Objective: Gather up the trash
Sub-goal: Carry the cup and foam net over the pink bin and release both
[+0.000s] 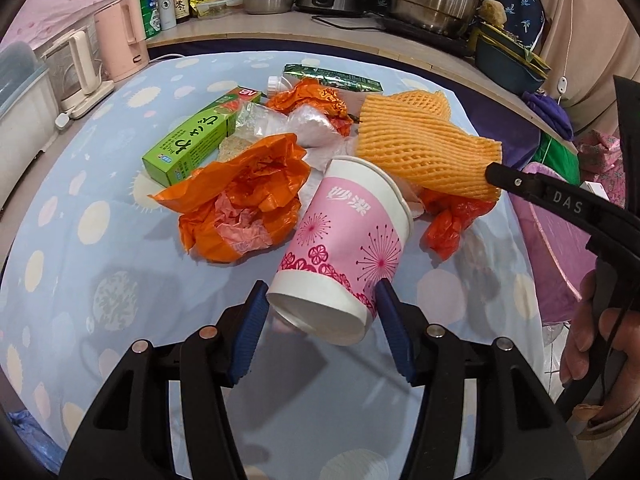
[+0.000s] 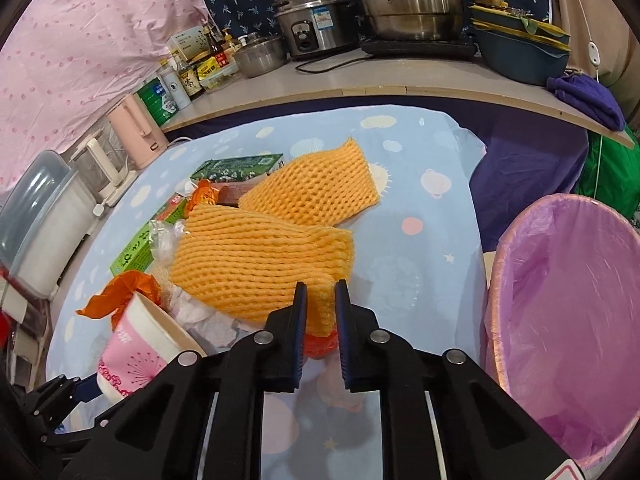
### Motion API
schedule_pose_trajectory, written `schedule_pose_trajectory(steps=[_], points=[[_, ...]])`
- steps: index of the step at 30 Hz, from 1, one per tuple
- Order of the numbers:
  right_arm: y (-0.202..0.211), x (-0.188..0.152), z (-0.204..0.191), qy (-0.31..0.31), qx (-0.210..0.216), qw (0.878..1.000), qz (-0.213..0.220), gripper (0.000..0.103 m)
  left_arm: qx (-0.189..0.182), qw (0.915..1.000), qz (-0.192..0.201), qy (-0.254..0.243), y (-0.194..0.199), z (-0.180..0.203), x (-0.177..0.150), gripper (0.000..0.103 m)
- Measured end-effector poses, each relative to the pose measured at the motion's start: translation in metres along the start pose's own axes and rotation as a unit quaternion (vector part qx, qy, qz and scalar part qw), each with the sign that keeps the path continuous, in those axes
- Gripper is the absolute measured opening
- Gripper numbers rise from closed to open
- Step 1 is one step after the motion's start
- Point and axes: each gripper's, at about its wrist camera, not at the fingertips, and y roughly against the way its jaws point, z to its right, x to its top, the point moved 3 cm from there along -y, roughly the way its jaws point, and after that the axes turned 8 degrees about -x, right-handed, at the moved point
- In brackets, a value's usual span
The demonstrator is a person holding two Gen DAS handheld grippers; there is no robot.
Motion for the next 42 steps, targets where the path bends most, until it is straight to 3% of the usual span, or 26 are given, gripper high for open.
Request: schedule_pose_trajectory(steps=[10, 17, 21, 28, 37, 42], points=[[0.07, 0.018, 0.015, -0.016, 0.009, 0.997, 0.076, 0.008, 0.003, 0.9997, 0.023, -0.01, 0.026, 0.017, -0.001, 0.052], [0.114, 0.022, 0.056, -0.04, -0.027, 0.992, 0.113, 0.008, -0.003, 0.9985, 0.047, -0.029, 0.048, 0.038, 0.004, 0.052], [0.13, 0.013, 0.092, -0.057, -0.069, 0.989, 0.119, 0.008, -0.012, 0.9973, 0.059, -0.043, 0.059, 0.057, 0.01, 0.052], [0.136, -0.012, 0.162, -0.093, -0.153, 0.978, 0.107, 0.008, -0.05, 0.9914, 0.078, -0.092, 0.066, 0.115, 0.031, 0.052], [0.108, -0.041, 0.206, -0.124, -0.184, 0.973, 0.066, 0.009, -0.1, 0.9795, 0.095, -0.147, 0.046, 0.2, 0.059, 0.052], [0.097, -0.046, 0.222, -0.137, -0.188, 0.971, 0.053, 0.017, -0.115, 0.9756, 0.087, -0.166, 0.019, 0.236, 0.068, 0.052]])
